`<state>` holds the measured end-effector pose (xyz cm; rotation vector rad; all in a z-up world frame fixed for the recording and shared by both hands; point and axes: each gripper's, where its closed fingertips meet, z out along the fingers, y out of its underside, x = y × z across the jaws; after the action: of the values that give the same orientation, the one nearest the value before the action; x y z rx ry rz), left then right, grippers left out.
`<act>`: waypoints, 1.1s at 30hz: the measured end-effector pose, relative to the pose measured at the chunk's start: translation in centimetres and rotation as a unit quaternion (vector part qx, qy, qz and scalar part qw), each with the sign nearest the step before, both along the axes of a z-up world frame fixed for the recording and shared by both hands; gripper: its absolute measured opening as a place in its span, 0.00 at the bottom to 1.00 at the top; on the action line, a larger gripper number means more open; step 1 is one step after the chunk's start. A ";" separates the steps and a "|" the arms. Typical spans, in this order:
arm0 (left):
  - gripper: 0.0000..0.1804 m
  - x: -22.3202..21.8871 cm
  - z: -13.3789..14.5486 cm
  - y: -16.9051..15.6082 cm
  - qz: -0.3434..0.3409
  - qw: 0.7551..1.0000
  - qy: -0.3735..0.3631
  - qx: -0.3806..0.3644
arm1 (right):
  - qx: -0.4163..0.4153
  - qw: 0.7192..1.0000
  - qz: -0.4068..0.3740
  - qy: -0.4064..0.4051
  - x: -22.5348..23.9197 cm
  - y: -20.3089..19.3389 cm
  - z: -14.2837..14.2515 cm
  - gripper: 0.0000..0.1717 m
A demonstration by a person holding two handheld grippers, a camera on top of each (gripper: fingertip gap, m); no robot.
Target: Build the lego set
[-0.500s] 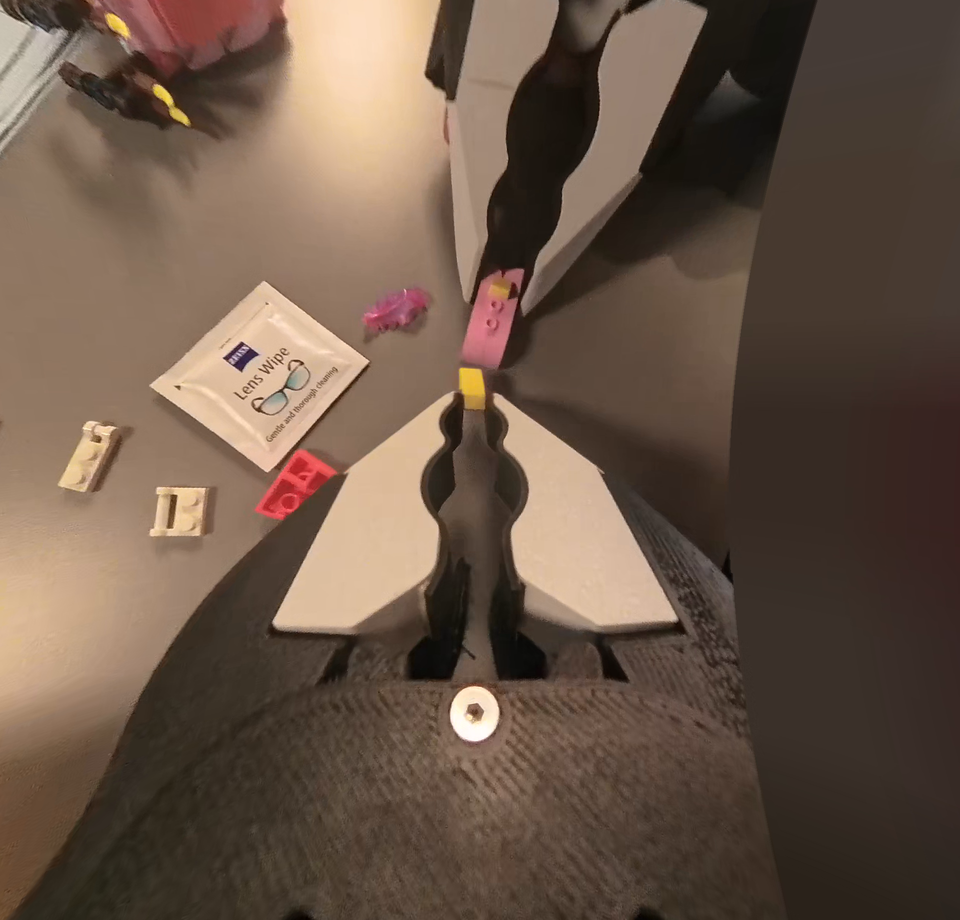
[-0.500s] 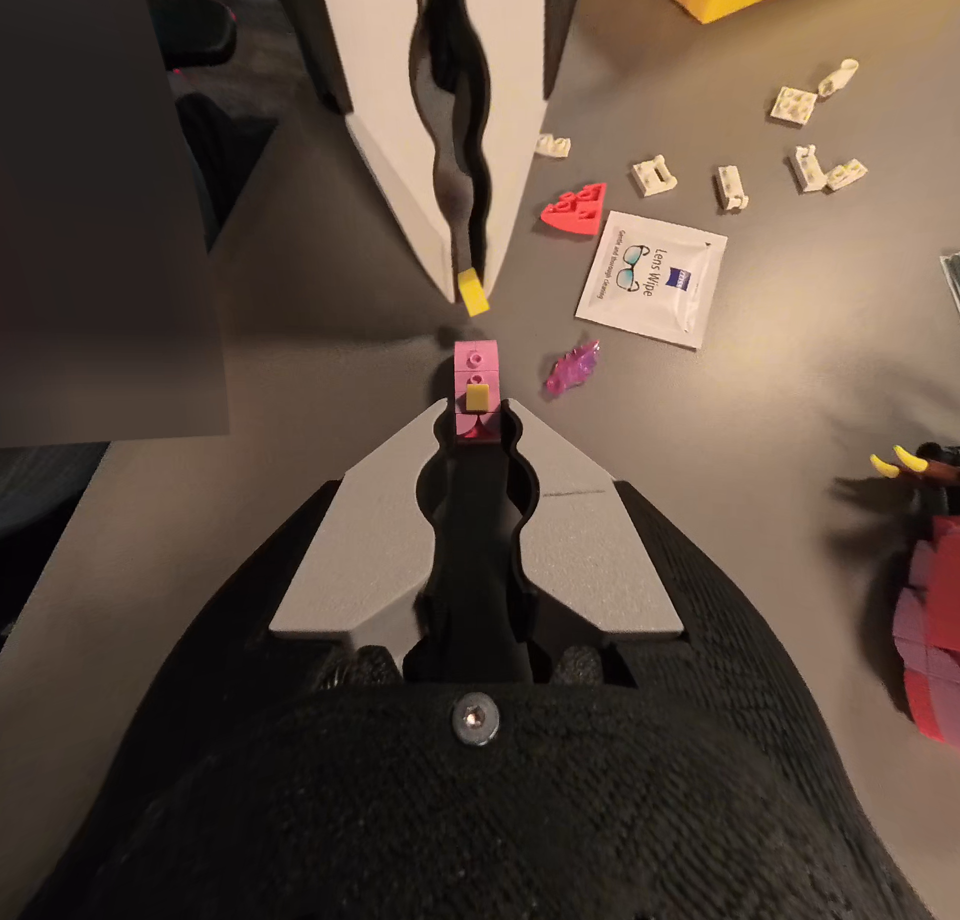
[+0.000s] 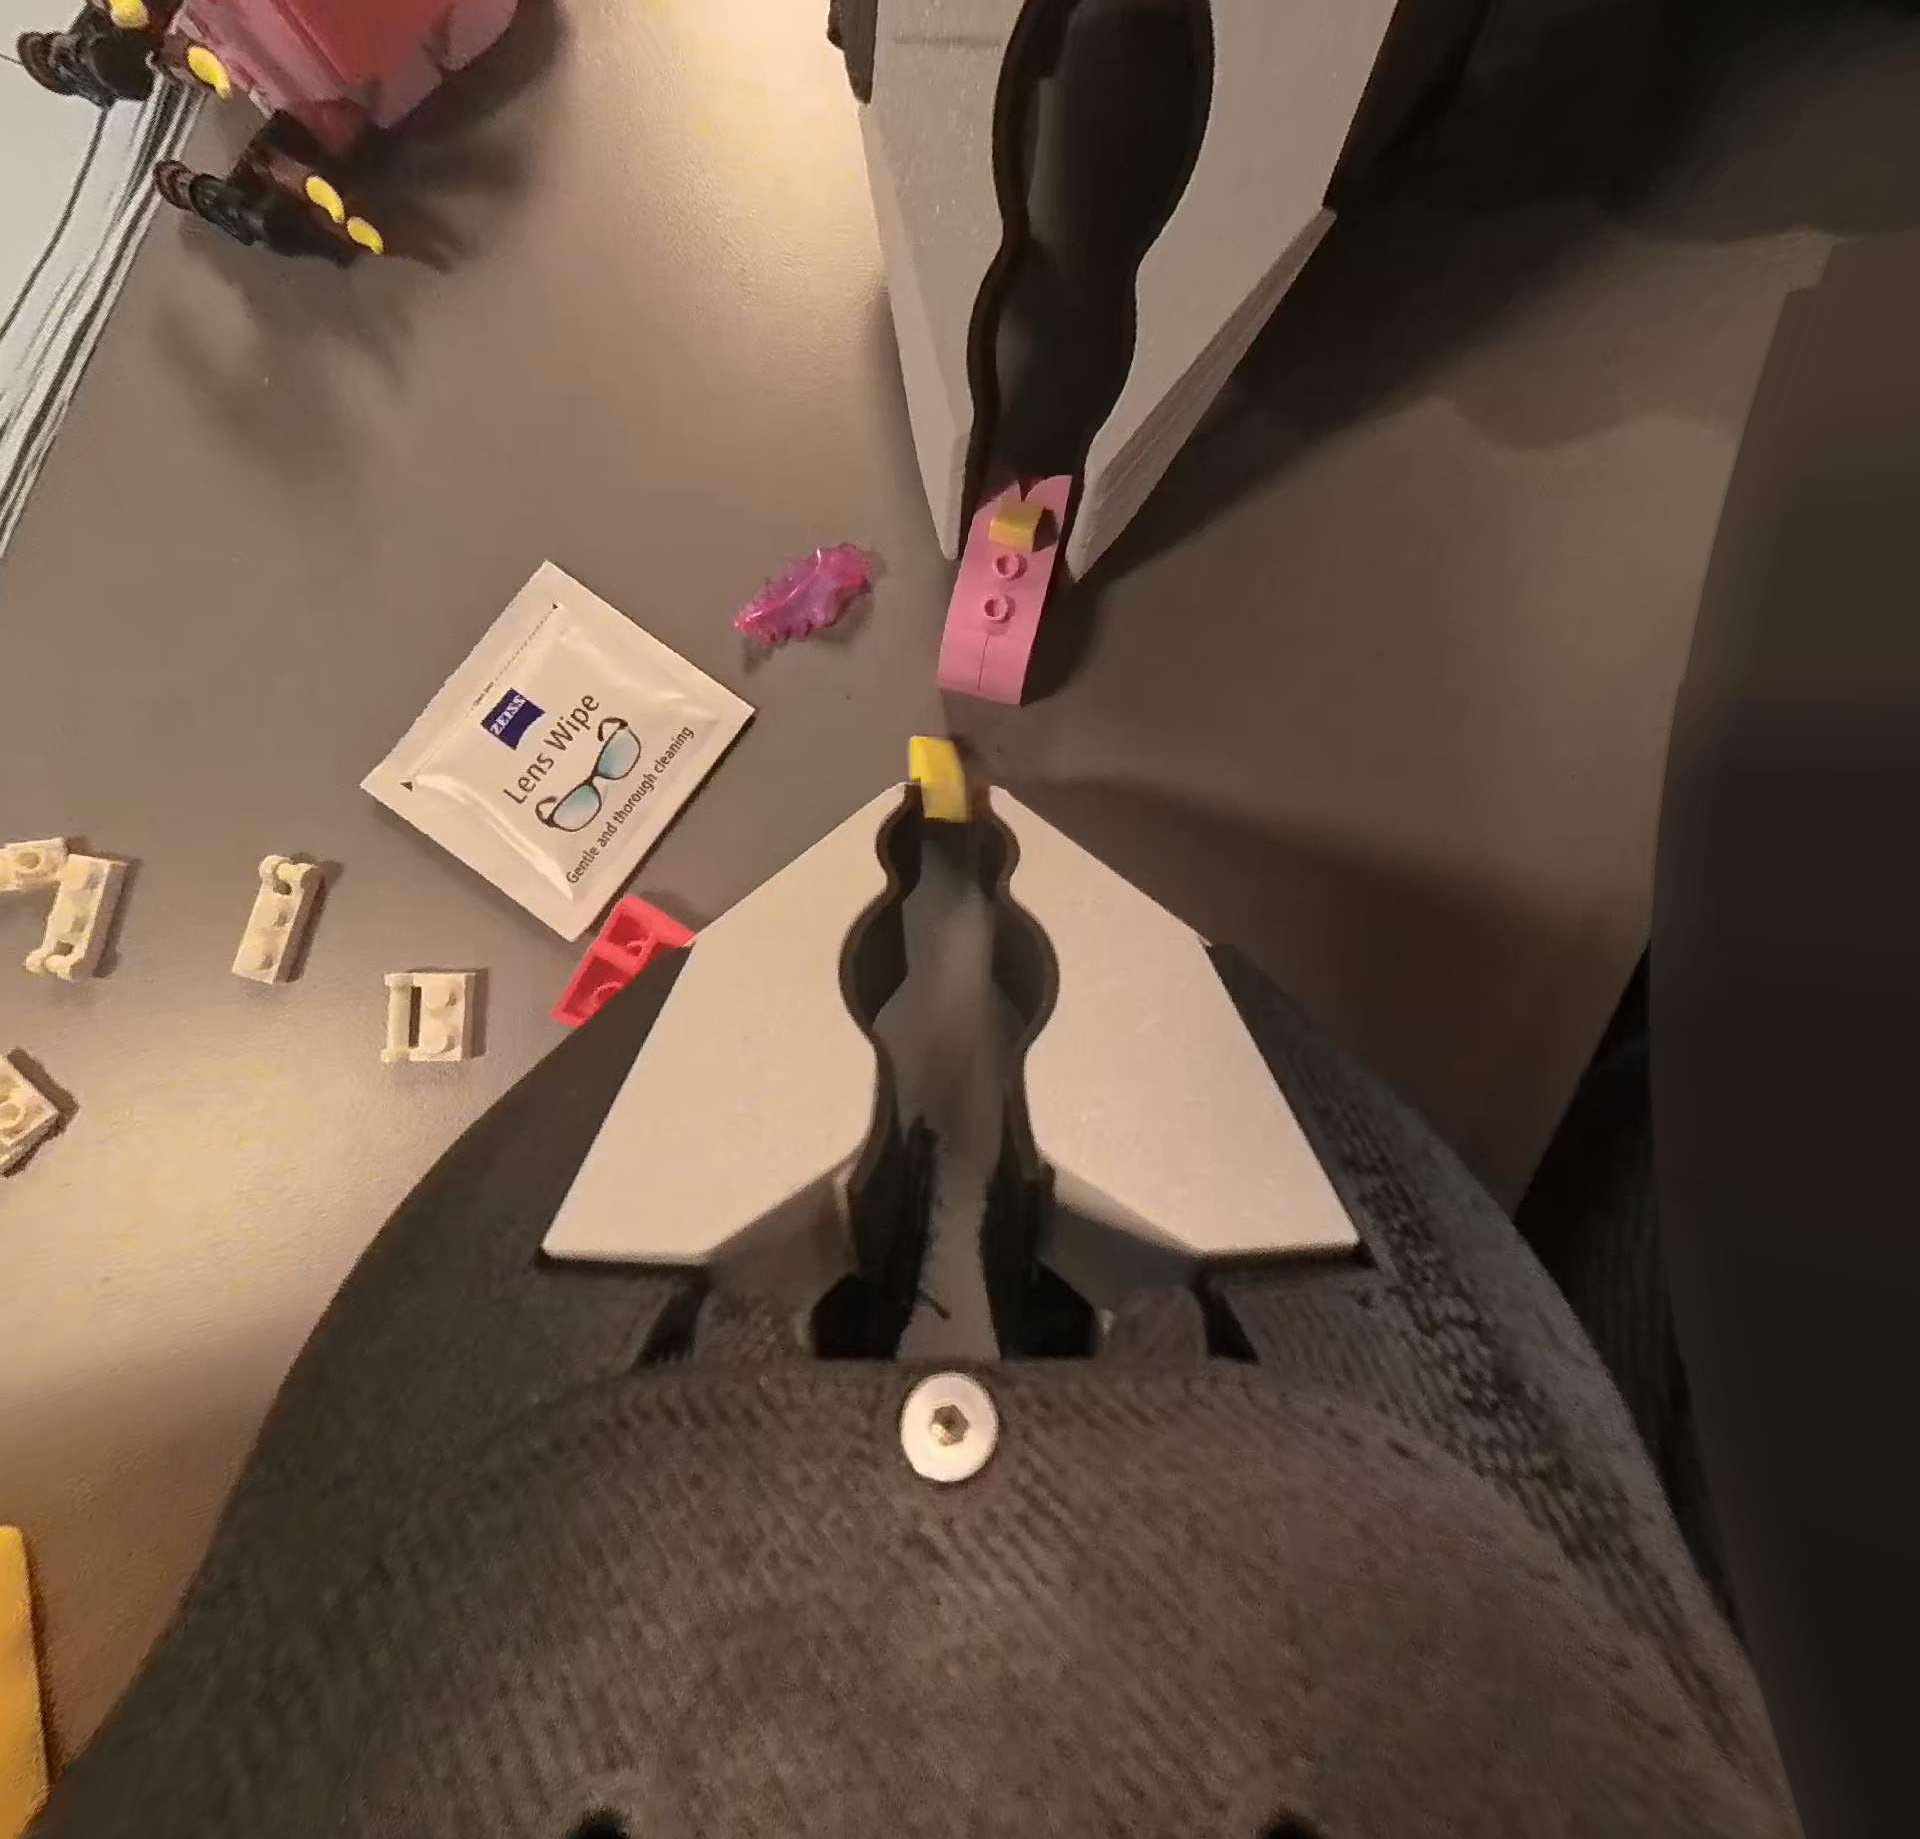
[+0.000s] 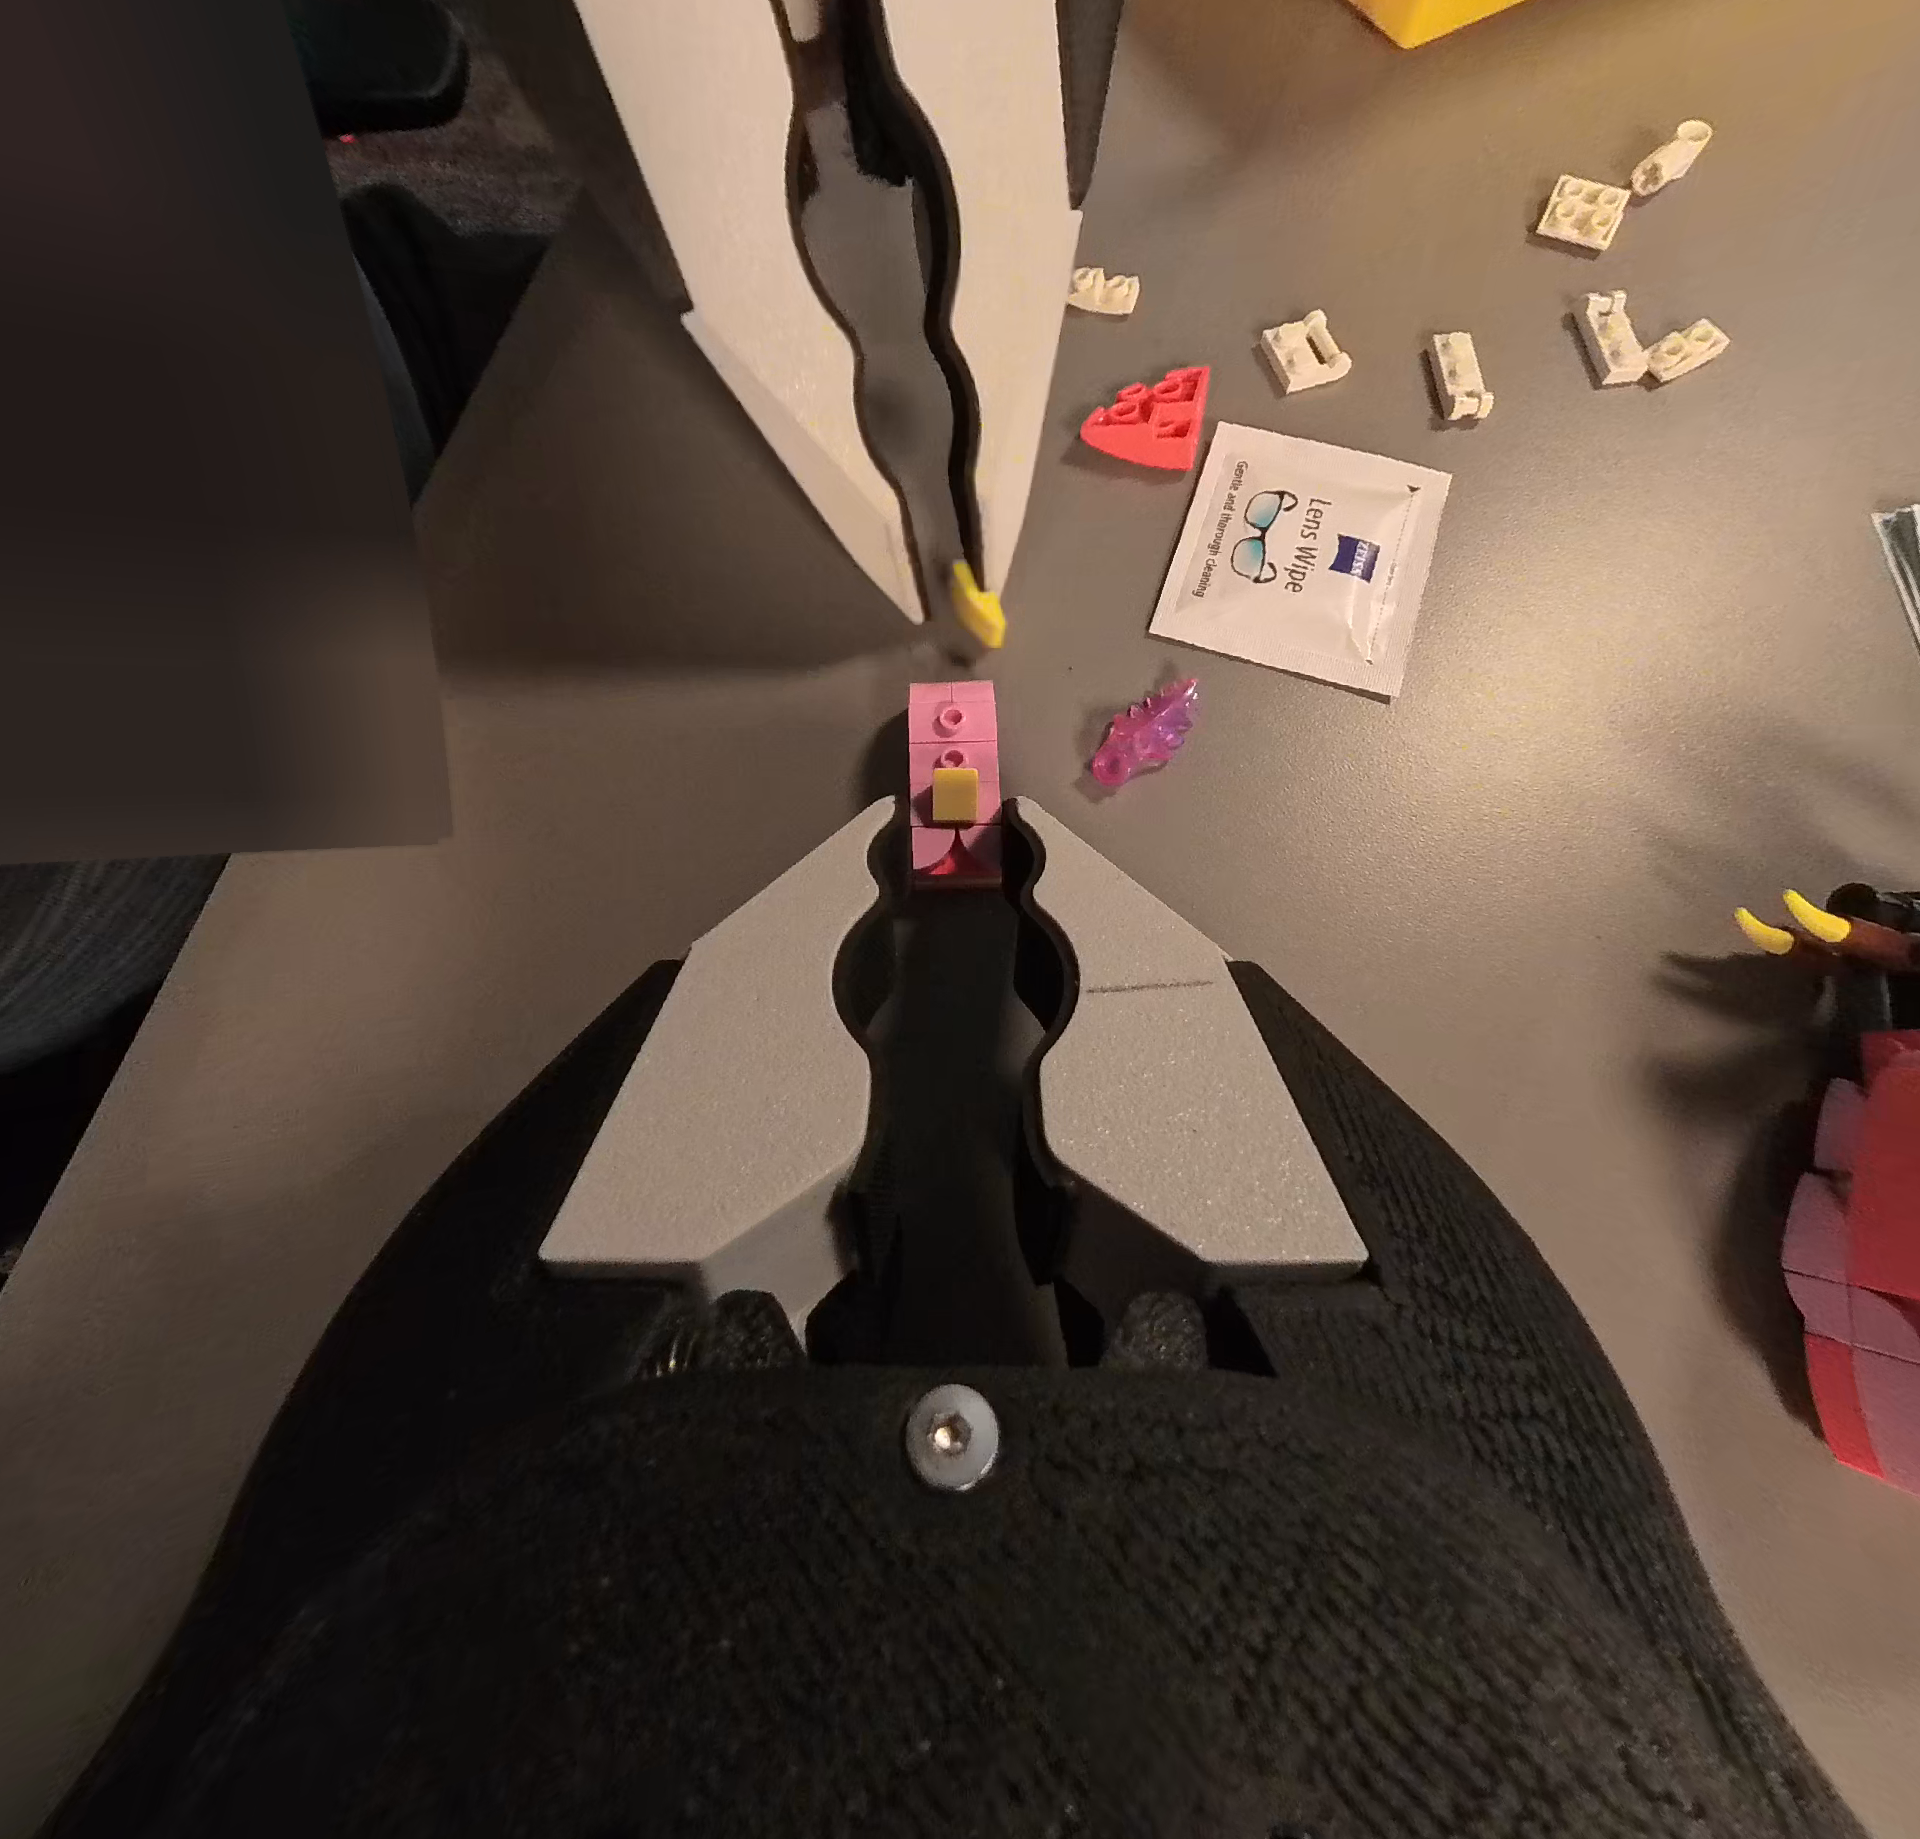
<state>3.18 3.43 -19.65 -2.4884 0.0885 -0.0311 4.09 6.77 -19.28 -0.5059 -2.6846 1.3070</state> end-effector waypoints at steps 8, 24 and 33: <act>0.10 -0.2 0.0 0.1 0.003 1.000 0.001 0.002 | -0.001 1.000 -0.001 -0.001 0.0 0.0 0.0 0.09; 0.10 -0.1 2.4 0.1 0.075 0.991 0.049 0.100 | -0.002 1.000 -0.002 -0.003 -0.1 0.0 0.0 0.09; 0.06 0.3 1.2 0.6 0.061 0.992 0.080 0.078 | -0.003 1.000 -0.003 -0.005 -0.1 0.1 0.0 0.09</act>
<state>3.47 4.03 -18.43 -2.3323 0.0062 0.2200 4.00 6.82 -19.27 -0.5217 -2.6858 1.3142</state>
